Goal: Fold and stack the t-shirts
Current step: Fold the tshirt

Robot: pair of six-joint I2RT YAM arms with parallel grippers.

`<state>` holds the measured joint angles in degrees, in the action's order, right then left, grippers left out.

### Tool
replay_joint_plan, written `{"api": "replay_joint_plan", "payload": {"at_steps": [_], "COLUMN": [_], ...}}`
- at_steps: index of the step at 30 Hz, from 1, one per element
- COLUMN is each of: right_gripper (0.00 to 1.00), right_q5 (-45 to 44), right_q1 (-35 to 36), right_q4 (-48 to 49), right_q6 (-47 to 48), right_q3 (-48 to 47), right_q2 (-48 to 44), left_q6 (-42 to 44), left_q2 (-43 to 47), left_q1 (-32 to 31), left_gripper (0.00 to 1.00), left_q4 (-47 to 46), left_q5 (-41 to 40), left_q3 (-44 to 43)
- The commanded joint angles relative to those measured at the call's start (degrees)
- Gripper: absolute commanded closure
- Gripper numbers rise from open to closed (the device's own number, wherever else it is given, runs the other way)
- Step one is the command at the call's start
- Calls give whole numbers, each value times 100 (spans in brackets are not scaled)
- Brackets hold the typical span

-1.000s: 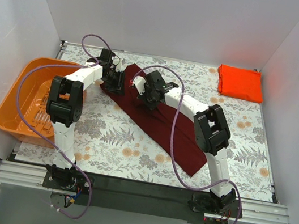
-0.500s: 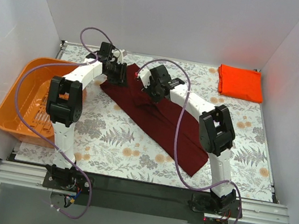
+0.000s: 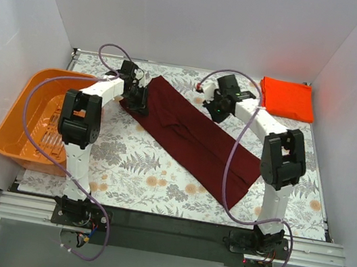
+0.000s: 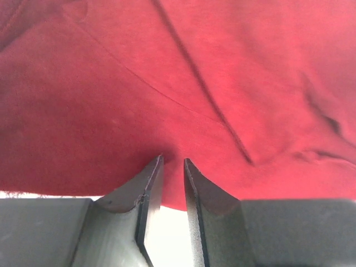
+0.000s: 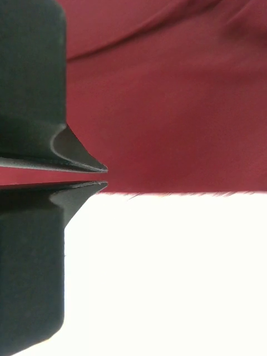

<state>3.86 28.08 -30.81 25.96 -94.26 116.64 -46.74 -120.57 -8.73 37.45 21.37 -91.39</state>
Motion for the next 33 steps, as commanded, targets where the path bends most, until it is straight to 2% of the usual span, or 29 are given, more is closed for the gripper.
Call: {"api": "replay_joint_plan", "payload": {"at_steps": [1, 4, 7, 8, 10, 11, 12, 13, 14, 15, 16, 19, 21, 27, 33], "right_gripper": [84, 80, 80, 80, 80, 81, 82, 82, 83, 84, 85, 87, 89, 92, 92], "right_q5": [475, 616, 791, 862, 818, 801, 809, 836, 836, 792, 801, 976, 968, 915, 1396], "right_q1": [-591, -908, -1119, -1146, -1146, -1146, -1146, -1120, -1094, -1050, -989, -857, -760, -259, 961], "right_q4": [-548, -838, -1295, -1409, -1586, -1621, -1639, -1656, -1657, -1630, -1613, -1508, -1288, -892, -813], "right_q6": [506, 743, 1007, 1260, 1455, 1630, 1684, 1754, 1799, 1860, 1878, 1755, 1676, 1413, 816], "right_q3": [355, 706, 1040, 1154, 1646, 1839, 2015, 2382, 2542, 2666, 2832, 2887, 3001, 3728, 4354], "right_q2": [-659, -1011, -1380, -1485, -1810, -1907, -2065, -2118, -2180, -2189, -2181, -1997, -1830, -1706, -2180], "left_q6": [174, 376, 612, 657, 780, 1024, 1148, 1237, 1211, 1107, 1019, 746, 553, 420, 464], "left_q2": [-351, -1131, -2011, -2693, -3390, -3803, -3807, -3650, -3031, -2703, -2421, -1602, -1382, -222, 911], "left_q1": [29, 21, -93, -111, -234, -286, -391, -436, -462, -454, -445, -454, -428, -419, -410], "left_gripper": [80, 82, 85, 86, 86, 86, 86, 85, 81, 78, 75, 62, 60, 53, 50], "left_q4": [-18, 147, 664, 841, 1271, 1239, 1047, 244, -268, -761, -1531, -2065, -2049, -1760, -1311], "left_q5": [-387, -458, -632, -625, -651, -660, -695, -756, -809, -740, -617, -397, -326, -211, 25], "left_q3": [-306, -913, -2317, -3470, -4854, -5401, -5737, -5479, -5068, -4028, -3661, -3096, -3139, -2375, -979]}}
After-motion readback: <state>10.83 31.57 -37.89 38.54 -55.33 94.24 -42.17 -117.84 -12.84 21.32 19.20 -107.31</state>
